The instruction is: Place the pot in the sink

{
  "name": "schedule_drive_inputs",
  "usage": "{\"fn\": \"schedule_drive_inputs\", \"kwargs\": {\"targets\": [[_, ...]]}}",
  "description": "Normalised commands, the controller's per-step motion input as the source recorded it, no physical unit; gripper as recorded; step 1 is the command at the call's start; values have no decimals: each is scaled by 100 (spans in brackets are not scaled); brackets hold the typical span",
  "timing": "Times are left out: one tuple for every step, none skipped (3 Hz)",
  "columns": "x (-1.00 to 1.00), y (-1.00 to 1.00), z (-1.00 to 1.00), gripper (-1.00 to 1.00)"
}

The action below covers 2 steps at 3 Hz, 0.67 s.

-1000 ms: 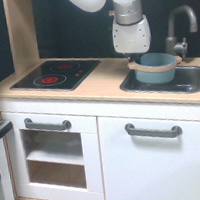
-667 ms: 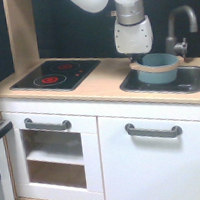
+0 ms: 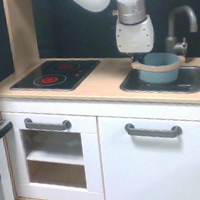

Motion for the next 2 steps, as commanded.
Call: {"fn": "schedule_drive_inputs", "kwargs": {"targets": [[2, 4, -33, 11], [-1, 0, -27, 46]]}}
